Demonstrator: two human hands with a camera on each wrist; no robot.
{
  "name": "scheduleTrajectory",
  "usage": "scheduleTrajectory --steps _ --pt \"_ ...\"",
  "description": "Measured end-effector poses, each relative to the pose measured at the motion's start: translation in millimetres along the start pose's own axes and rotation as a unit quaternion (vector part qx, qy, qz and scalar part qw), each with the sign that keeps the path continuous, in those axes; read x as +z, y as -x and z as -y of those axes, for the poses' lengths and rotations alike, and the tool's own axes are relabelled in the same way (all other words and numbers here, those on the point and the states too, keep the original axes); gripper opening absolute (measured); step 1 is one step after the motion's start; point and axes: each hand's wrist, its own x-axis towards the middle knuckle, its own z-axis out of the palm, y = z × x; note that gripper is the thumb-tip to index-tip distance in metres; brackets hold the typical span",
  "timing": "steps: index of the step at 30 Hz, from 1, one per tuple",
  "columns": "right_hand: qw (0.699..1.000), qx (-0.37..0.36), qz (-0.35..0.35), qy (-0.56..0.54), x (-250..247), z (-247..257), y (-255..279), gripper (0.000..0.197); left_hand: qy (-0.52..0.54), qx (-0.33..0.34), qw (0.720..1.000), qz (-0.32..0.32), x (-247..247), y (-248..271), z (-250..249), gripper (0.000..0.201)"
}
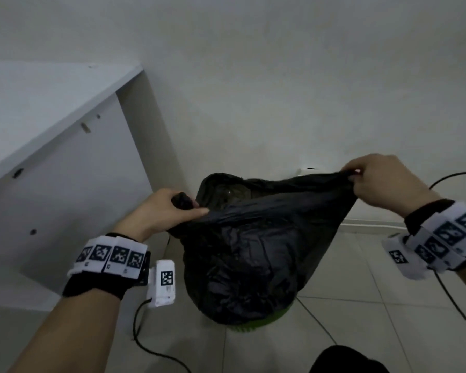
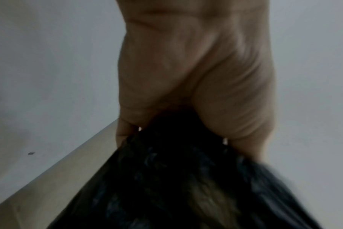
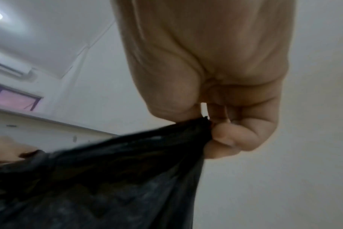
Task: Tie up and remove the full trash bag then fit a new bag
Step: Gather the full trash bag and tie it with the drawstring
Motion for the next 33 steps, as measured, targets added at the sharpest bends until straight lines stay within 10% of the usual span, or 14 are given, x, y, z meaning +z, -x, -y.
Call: scheduleTrajectory --steps 4,9,12,16,20,26,30,33 --pt "0.997 0.074 -0.014 -0.015 -16 -7 -2 0.030 -0.176 0.045 0.982 -0.044 -11 0 -8 0.013" --pt "0.902 0.128 0.061 -0.408 -22 14 11 0.016 -0.013 0.115 0.983 -0.141 -28 0 -26 0.039" --pt "0.949 0.120 0.005 -0.291 -28 9 11 0.012 0.073 0.054 0.989 -0.112 -34 -1 -32 0.028" --pt "0.964 0.109 -0.006 -0.241 -52 2 7 0.018 -0.180 0.016 0.983 -0.021 -40 5 -33 0.026" --pt "0.883 0.038 0.046 -0.465 -66 15 1 0.022 -0.289 -0.005 0.956 -0.047 -38 4 -36 0.014" --pt "0.638 -0.061 -0.002 -0.768 -78 47 -9 0.021 -0.334 -0.028 0.942 -0.022 -38 3 -39 0.034" --pt "0.722 -0.087 -0.030 -0.686 -63 75 -11 0.015 -0.365 -0.013 0.931 -0.025 -30 4 -38 0.022" --pt "0.648 -0.107 -0.096 -0.748 -83 78 -20 0.016 -0.312 0.035 0.947 -0.071 -25 4 -33 0.021"
